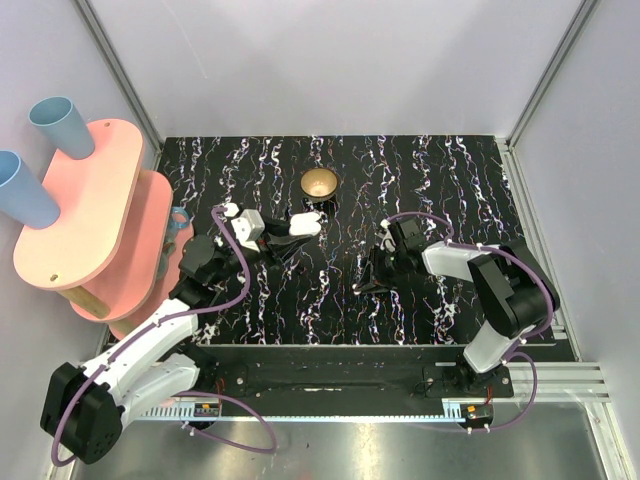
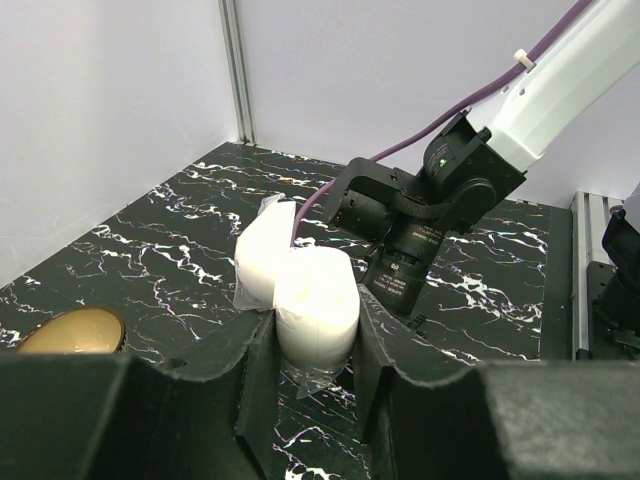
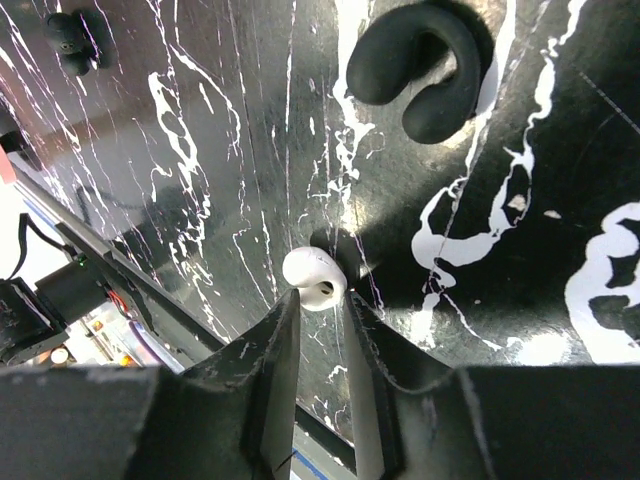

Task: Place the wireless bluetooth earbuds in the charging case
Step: Pick up the right earbud from the center of the board.

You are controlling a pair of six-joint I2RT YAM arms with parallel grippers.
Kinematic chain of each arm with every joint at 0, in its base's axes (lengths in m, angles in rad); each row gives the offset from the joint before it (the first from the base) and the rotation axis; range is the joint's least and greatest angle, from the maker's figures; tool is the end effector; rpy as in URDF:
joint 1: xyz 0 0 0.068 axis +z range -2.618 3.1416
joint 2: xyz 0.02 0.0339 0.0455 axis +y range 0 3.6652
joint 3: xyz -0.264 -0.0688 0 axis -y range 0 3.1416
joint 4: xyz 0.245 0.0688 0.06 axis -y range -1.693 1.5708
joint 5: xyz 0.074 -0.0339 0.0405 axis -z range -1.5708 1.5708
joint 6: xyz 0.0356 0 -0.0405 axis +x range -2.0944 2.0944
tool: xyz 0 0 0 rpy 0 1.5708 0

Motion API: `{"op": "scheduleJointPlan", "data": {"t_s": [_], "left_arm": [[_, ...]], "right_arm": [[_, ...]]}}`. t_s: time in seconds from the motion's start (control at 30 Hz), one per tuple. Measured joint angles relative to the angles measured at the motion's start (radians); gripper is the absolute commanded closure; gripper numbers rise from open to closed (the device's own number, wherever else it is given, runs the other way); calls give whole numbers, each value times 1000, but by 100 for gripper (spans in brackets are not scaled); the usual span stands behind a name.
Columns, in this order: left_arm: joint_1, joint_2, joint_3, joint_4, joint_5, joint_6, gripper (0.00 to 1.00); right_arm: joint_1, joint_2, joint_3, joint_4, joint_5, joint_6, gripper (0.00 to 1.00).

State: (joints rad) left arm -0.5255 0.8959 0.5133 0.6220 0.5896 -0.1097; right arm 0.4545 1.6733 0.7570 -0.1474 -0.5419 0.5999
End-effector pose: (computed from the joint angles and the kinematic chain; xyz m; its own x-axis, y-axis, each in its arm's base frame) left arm 0.1677 -0.1201 0.3084 0.1071 -0.1673 -0.9801 0.9014 0.4323 0.0247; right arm 0.2566 0.1458 0.1269 -0.9877 0.0557 -0.1463 -0.0528 0.7612 0.6463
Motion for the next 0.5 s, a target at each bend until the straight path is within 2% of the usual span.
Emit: {"op": "scheduleJointPlan", "data": {"t_s": [0.33, 0.5], "left_arm": [[0, -7, 0, -1, 0, 0, 100], [0, -7, 0, -2, 0, 1, 100]], "right_arm": [[9, 12, 12, 2, 0, 0, 70], [10, 14, 13, 2, 5, -3, 78]]}}
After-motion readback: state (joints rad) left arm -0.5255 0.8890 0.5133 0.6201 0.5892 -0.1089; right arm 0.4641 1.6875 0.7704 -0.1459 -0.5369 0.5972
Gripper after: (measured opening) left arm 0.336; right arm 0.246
